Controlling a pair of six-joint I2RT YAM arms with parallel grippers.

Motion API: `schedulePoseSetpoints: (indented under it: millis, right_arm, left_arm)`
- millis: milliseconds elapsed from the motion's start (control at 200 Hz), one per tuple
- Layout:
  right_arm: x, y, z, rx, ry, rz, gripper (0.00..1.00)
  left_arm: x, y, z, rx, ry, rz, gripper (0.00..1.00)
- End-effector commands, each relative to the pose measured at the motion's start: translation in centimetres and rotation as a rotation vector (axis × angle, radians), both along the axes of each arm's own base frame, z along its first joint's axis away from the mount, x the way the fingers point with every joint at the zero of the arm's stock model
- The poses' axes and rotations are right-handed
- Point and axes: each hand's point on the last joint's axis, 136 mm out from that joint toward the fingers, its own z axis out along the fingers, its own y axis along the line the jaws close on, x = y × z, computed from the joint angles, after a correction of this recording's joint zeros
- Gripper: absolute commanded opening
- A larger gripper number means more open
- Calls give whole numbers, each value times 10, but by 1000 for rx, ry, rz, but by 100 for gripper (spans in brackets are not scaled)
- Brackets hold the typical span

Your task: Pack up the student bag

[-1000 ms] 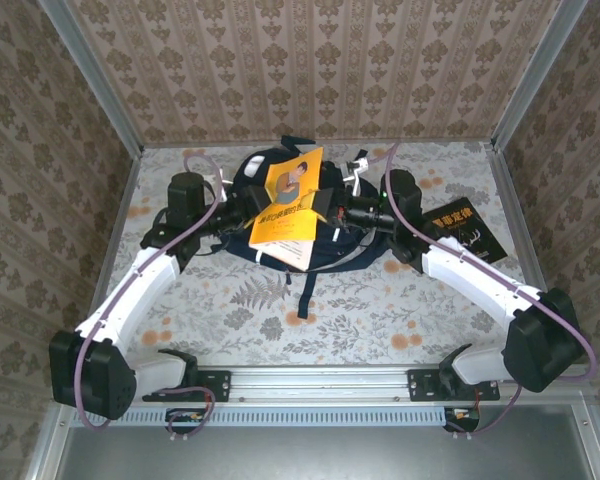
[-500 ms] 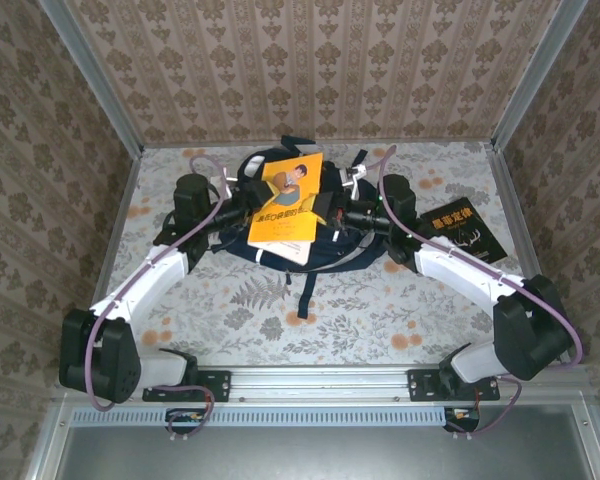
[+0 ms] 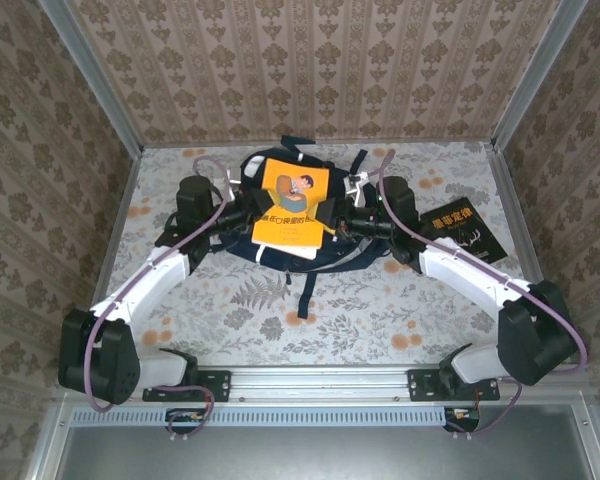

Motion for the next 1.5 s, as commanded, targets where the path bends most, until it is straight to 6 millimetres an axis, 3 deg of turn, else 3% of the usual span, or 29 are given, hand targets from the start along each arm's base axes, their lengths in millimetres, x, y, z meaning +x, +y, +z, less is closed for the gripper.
schedulePoseSetpoints:
  millis: [0, 115, 265, 375, 395, 520, 640, 670, 820, 850, 1030, 1135, 1220, 1270, 1360, 1450, 1495]
  right_arm:
    - [2, -11, 6, -82, -43, -46, 58]
    - [7, -16, -5, -124, -5, -85, 78]
    - [13, -15, -17, -92, 62, -125, 82]
    - [16, -11, -9, 41, 70, -146, 89]
    - [19, -8, -19, 58, 97, -152, 91]
    - [17, 1, -5, 229, 89, -179, 93]
    - [12, 1, -8, 279, 107, -293, 95]
    - [7, 0, 4, 314, 87, -313, 96]
    - [-1, 18, 26, 410, 63, -350, 99]
    - [3, 25, 19, 408, 82, -353, 99]
    - [7, 52, 22, 484, 120, -344, 97]
    - [7, 56, 22, 493, 116, -360, 90]
    - [11, 51, 21, 481, 101, -402, 77]
    - [15, 47, 20, 464, 78, -433, 65]
    - [23, 48, 17, 425, 83, -457, 31]
    - [26, 56, 21, 420, 67, -432, 10]
    - [26, 57, 19, 407, 64, -427, 1]
  left_arm:
    - [-8, -3, 33, -32, -114, -25, 0]
    - [-9, -6, 40, -38, -128, -27, 0]
    - [-9, -6, 48, -48, -135, -13, 0]
    - [-6, 0, 50, -51, -133, 48, 0]
    - [-5, 2, 50, -50, -132, 71, 0]
    - [5, 21, 46, -46, -113, 258, 0]
    - [15, 50, 44, -84, -98, 492, 0]
    - [12, 47, 45, -108, -96, 519, 0]
    - [15, 50, 48, -153, -85, 610, 0]
    - [16, 48, 47, -151, -83, 612, 0]
    - [15, 48, 46, -142, -85, 652, 0]
    - [12, 54, 44, -140, -86, 680, 0]
    - [8, 58, 40, -132, -84, 690, 0]
    - [6, 58, 38, -125, -84, 692, 0]
    - [2, 59, 31, -112, -75, 694, 0]
    - [0, 57, 26, -107, -68, 677, 0]
    - [-2, 56, 25, -97, -76, 667, 13]
